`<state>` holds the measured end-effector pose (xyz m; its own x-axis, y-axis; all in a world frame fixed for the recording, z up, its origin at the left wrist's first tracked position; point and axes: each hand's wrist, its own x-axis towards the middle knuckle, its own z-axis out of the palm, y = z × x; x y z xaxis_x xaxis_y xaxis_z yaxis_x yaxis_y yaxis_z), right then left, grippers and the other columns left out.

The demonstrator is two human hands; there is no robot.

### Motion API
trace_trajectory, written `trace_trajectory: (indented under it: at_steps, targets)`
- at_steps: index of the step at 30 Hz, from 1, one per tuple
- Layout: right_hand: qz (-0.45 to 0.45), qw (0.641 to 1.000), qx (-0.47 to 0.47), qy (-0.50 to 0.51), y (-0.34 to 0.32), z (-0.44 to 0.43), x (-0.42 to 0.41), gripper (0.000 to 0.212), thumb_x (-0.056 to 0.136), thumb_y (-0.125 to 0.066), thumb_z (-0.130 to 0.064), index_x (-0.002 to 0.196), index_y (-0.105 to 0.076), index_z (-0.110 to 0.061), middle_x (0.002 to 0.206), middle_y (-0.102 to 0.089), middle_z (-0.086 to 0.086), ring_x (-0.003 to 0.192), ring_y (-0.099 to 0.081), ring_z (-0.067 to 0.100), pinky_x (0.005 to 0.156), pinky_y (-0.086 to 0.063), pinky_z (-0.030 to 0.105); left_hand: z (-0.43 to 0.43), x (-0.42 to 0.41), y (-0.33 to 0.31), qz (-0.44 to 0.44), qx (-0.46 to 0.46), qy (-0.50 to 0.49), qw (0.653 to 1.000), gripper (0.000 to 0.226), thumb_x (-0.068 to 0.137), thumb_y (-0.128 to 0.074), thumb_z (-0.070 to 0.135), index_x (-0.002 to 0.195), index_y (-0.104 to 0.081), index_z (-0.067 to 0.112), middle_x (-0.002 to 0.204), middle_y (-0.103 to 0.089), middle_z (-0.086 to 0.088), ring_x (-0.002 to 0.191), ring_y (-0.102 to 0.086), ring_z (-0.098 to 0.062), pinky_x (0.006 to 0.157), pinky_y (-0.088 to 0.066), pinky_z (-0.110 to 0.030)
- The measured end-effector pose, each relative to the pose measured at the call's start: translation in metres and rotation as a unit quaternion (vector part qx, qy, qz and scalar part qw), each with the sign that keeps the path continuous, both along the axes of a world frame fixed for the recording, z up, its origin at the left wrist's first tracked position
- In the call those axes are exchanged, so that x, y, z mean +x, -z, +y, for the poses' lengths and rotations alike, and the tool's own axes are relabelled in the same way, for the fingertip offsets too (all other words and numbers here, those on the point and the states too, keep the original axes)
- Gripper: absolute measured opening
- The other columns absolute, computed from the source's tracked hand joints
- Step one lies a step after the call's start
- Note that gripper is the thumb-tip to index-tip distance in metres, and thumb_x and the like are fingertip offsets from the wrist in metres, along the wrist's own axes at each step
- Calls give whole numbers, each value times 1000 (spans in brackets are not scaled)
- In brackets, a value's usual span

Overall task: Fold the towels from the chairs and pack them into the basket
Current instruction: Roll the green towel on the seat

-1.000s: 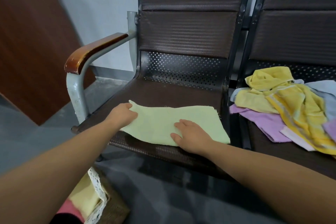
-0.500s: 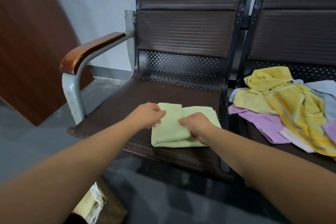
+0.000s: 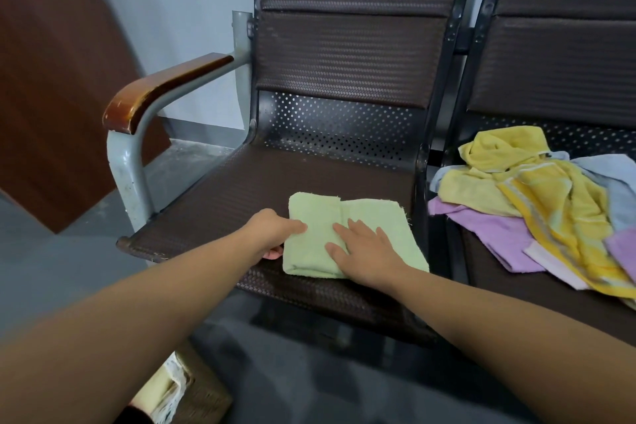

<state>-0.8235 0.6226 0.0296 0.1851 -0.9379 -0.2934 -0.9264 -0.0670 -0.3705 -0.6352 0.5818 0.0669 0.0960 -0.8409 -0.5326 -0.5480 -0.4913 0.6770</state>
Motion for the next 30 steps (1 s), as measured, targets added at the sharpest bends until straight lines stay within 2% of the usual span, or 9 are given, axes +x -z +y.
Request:
trace_trajectory:
  at_steps: [4, 9, 13, 16, 18, 20, 22, 26, 30]
  targets:
    - [1, 1000, -6, -4, 4, 2, 8, 63, 104, -20, -54, 160, -12, -26, 168, -5, 5, 155, 2, 19, 124, 4, 46, -1, -2, -3, 90, 15, -57, 994, 30, 87, -72, 20, 110, -64, 3, 99, -71, -12, 78, -65, -21, 62, -55, -32]
    - [-74, 997, 6, -3, -5, 1, 49, 57, 106, -23, -48, 159, -22, -25, 167, -14, 4, 154, -6, 18, 124, 2, 44, 0, 19, -25, 69, -40, -68, 994, 25, 85, -68, 17, 105, -66, 1, 97, -72, -17, 75, -66, -26, 60, -51, -31]
    - [-235, 969, 37, 72, -20, -5, 66, 46, 104, -41, -33, 146, -47, -14, 153, -42, 7, 141, -37, 24, 115, -25, 34, 3, 26, -42, 72, -76, -87, 991, 26, 84, -69, 18, 104, -67, 0, 95, -74, -16, 73, -68, -26, 62, -54, -32]
    - [-398, 889, 56, 217, -24, -14, 46, 28, 97, -50, -26, 116, -64, -12, 119, -62, 4, 102, -58, 19, 88, -44, 31, 7, 10, -49, 68, -100, -59, 991, 29, 84, -68, 17, 102, -67, -5, 81, -67, -15, 65, -60, -26, 54, -45, -30]
    - [-505, 802, 91, 305, -28, -20, 29, 25, 100, -50, -26, 99, -63, -5, 101, -62, 9, 90, -61, 20, 85, -51, 34, 8, -8, -50, 73, -118, -33, 990, 29, 83, -67, 17, 102, -67, -6, 76, -63, -14, 61, -56, -24, 53, -43, -30]
    - [-570, 726, 135, 359, -30, -23, 11, 41, 103, -49, -38, 107, -62, 0, 101, -65, 18, 90, -67, 29, 82, -59, 39, 10, -26, -51, 89, -123, 8, 988, 26, 86, -69, 21, 100, -68, -1, 78, -63, -10, 59, -55, -20, 54, -45, -27]
    - [-589, 698, 163, 374, -27, -26, -2, 56, 100, -48, -52, 114, -63, 0, 107, -70, 23, 97, -71, 38, 86, -60, 48, 10, -41, -53, 114, -118, 55, 985, 30, 91, -68, 34, 104, -66, 7, 87, -65, -5, 59, -59, -16, 51, -46, -24]
    - [-451, 805, 99, 372, -17, -25, -15, 47, 92, -64, -47, 108, -65, -3, 98, -73, 10, 88, -71, 26, 79, -59, 37, 2, -43, -41, 72, -108, 75, 989, 28, 96, -58, 38, 109, -62, 14, 96, -68, -1, 70, -66, -14, 60, -54, -26]
    - [-337, 882, -11, 329, -18, -24, -21, 29, 89, -68, -24, 73, -50, -9, 72, -53, 3, 64, -51, 17, 54, -37, 29, -8, -30, -11, -6, -73, 40, 997, 20, 92, -56, 21, 100, -64, 4, 94, -66, -9, 77, -62, -19, 62, -54, -28]
